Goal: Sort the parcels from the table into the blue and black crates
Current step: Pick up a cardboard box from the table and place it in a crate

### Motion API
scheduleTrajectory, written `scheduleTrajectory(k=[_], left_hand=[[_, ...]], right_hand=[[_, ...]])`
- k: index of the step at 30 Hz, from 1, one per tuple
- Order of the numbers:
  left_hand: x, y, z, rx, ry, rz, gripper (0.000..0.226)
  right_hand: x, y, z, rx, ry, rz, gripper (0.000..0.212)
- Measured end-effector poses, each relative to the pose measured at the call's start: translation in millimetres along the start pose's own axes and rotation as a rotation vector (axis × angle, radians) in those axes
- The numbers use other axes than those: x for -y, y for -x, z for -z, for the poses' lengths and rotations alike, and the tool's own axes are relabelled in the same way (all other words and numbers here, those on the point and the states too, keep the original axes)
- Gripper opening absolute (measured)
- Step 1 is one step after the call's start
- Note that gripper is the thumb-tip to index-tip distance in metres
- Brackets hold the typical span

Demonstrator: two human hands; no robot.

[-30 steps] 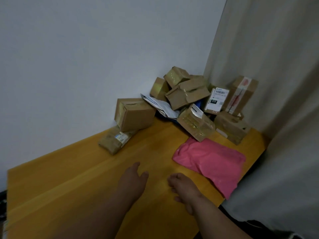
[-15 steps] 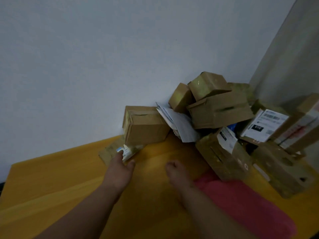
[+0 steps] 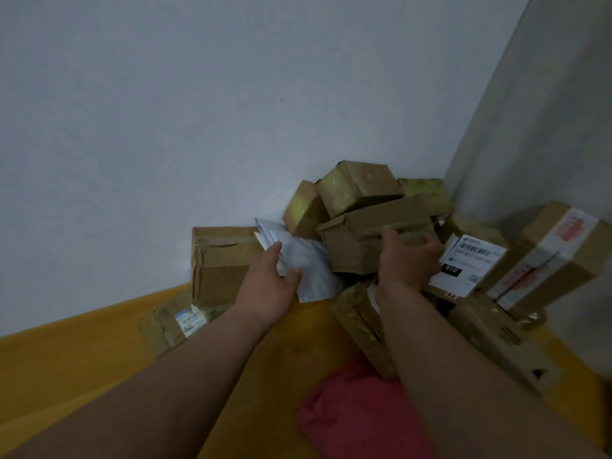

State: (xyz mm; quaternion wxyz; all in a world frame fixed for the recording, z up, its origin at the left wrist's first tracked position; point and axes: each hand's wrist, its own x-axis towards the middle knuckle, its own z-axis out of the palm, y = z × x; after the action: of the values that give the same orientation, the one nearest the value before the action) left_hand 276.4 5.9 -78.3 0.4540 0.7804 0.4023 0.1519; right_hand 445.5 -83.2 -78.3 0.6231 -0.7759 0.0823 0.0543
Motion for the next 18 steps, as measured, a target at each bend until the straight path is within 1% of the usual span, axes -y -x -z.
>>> scheduleTrajectory(k=[2,5,8,10,13,16,18], left_hand=[[-17.9,-9.2,-9.2,0.019,0.024,-0.049,0.06],[-44.7,-25.4,-22.4,0.071,0.044,-0.067,0.061],[-65.9,-42.2,-36.2,0.137,0.105,-0.082,0.049],[-74.2,-52.0,-43.9,0.181,0.171,-0.027,0.051],[-81.0,-58.5,-51.4,0.228,0.201,0.058,0.065],[-83.2,-58.8,-56.3,0.204,0.237,0.046,0.056],[-81.4,-57.1,-58.1,0.203,0.198,0.015,0.049]], right_hand=[[0.8,-17.3,4.8,0.048,-0.06,-0.109,0.086],[-0.9,-33.6,6.8,0.111,-0.109,-0.185,0.1],[-3.9,-44.6,7.6,0.155,-0.158,-0.255,0.112],[-5.6,-49.0,7.7,0.195,-0.242,-0.298,0.115],[-9.7,-51.2,8.9,0.269,-0.37,-0.354,0.114],[-13.1,-49.6,11.0,0.318,-0.418,-0.418,0.112],[-14.4,-45.9,12.9,0.338,-0.411,-0.472,0.113]])
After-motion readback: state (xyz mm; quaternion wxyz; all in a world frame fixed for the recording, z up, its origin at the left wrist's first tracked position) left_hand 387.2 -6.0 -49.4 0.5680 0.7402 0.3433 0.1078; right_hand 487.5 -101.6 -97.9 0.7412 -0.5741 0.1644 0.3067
